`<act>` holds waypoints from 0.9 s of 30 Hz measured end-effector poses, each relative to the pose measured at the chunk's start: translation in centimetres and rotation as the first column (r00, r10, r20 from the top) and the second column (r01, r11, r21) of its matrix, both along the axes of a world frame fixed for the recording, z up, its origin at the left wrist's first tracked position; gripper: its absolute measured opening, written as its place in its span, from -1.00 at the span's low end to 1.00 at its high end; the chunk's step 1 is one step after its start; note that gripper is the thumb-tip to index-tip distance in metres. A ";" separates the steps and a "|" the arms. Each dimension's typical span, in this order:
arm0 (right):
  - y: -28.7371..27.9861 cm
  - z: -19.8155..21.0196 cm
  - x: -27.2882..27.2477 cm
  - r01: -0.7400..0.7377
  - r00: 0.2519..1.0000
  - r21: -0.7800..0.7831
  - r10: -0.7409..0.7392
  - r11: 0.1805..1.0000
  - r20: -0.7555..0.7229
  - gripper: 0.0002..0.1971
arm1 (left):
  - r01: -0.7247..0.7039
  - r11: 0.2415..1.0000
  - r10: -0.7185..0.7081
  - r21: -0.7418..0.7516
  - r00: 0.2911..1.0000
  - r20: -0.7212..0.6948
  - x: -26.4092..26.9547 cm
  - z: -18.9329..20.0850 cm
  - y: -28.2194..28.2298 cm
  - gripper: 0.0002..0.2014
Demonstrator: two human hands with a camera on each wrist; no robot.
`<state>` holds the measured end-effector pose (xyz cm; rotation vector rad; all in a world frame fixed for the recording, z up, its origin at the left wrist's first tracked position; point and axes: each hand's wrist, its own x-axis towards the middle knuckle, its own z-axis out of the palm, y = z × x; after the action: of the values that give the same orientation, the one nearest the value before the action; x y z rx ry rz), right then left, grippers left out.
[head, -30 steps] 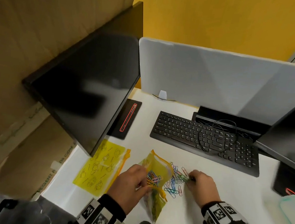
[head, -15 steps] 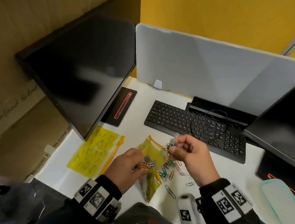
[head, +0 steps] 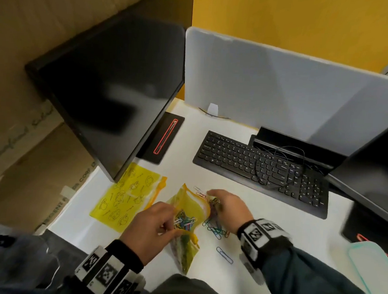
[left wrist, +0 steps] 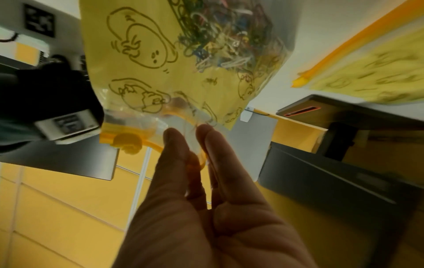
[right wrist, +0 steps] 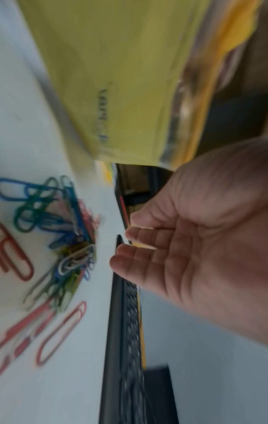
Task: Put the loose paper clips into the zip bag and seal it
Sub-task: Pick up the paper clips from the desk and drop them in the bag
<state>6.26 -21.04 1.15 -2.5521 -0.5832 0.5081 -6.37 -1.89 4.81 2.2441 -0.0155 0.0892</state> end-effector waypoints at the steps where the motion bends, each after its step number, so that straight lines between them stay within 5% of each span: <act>1: 1.1 -1.0 0.5 -0.148 0.989 -0.075 0.148 0.986 -0.010 -0.49 | -0.023 1.000 0.023 -0.015 1.000 0.003 -0.4 -0.2 0.3 -0.73; 3: 3.5 -2.8 1.5 -0.410 0.911 -0.200 0.408 0.890 -0.055 -0.44 | -0.068 0.997 0.068 -0.037 0.998 0.008 -0.9 -0.6 0.8 -0.70; 5: 5.1 -4.1 2.3 -0.513 0.856 -0.298 0.506 0.805 -0.107 -0.44 | -0.095 0.995 0.096 -0.040 0.995 0.014 -1.2 -0.8 1.1 -0.69; 10: 2.4 -3.0 2.5 -0.463 0.883 -0.340 0.457 0.818 -0.104 -0.37 | -0.083 0.996 0.084 -0.027 0.996 0.013 -1.3 -1.0 1.3 -0.74; 15: -3.7 -2.0 1.2 -0.416 0.908 -0.246 0.416 0.876 -0.055 -0.53 | -0.038 0.999 0.039 -0.010 0.999 0.006 -0.7 -1.4 0.9 -0.68; 20: -7.4 -1.4 1.1 -0.066 0.998 -0.167 0.065 0.984 -0.012 -0.51 | 0.009 1.000 -0.009 0.001 0.999 0.044 0.2 -0.9 0.3 -0.66; 24: -6.5 -1.5 0.1 -0.107 0.987 -0.263 0.070 0.959 -0.145 -0.03 | 0.020 1.000 -0.020 -0.020 1.000 0.023 0.6 -0.8 -0.1 -0.68; 27: -5.3 -1.5 -1.2 -0.233 0.970 -0.359 0.187 0.904 -0.158 0.09 | 0.048 0.999 -0.049 -0.007 0.999 -0.015 0.6 -0.8 0.0 -0.69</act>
<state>5.07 -26.36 -0.39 -2.8017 -0.7878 0.9227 -5.81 -1.85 4.05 2.2362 -0.0615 0.0463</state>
